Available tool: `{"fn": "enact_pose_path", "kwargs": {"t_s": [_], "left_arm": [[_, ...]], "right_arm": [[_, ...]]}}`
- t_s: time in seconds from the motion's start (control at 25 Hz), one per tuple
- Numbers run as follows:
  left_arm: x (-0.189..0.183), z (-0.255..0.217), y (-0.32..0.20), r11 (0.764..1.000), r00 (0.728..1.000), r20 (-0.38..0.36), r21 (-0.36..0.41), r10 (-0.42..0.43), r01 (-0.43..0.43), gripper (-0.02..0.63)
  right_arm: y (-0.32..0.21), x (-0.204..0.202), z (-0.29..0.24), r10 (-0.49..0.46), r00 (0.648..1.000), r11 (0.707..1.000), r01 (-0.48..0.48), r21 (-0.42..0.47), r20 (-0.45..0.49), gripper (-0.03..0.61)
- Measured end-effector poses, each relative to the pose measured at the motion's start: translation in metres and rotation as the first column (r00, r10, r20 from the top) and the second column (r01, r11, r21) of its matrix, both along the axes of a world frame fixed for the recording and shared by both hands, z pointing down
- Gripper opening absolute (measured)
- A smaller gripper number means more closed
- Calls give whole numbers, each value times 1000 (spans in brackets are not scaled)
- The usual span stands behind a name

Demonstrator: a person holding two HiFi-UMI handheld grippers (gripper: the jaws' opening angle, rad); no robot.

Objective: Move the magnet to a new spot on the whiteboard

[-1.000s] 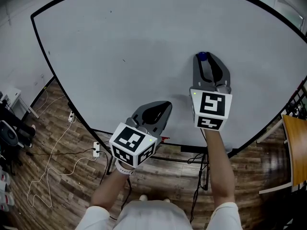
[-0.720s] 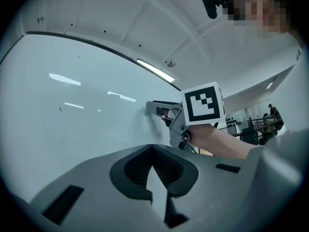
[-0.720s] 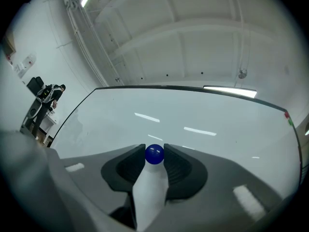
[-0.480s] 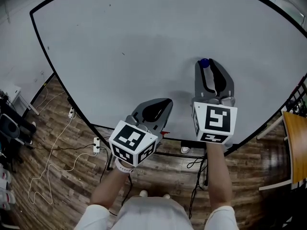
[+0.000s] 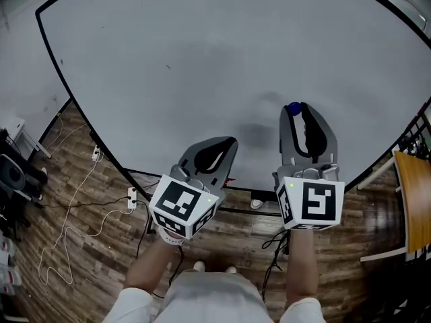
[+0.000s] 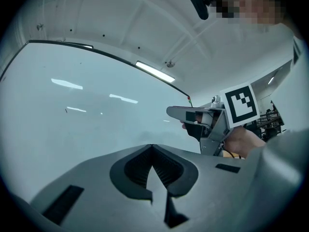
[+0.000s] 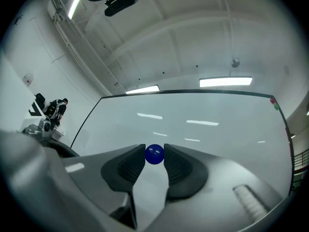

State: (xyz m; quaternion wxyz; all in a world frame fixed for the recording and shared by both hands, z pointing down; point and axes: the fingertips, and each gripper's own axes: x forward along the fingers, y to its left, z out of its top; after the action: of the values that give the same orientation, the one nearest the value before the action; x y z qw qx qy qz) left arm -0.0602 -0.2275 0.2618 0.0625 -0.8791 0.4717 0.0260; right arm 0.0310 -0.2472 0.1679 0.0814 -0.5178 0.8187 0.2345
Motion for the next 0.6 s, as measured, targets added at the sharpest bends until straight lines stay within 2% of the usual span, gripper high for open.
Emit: {"fn": "enact_pose_path", "kwargs": {"t_s": [0.28, 0.6], "left_arm": [[-7, 3, 5, 999, 1000, -2, 23, -27, 27, 2], [-20, 20, 9, 998, 998, -9, -2, -61, 61, 2]], "right_arm": [[12, 12, 29, -15, 1000, 998, 16, -68, 20, 130], [25, 34, 72, -59, 997, 991, 64, -120, 43, 130]]}}
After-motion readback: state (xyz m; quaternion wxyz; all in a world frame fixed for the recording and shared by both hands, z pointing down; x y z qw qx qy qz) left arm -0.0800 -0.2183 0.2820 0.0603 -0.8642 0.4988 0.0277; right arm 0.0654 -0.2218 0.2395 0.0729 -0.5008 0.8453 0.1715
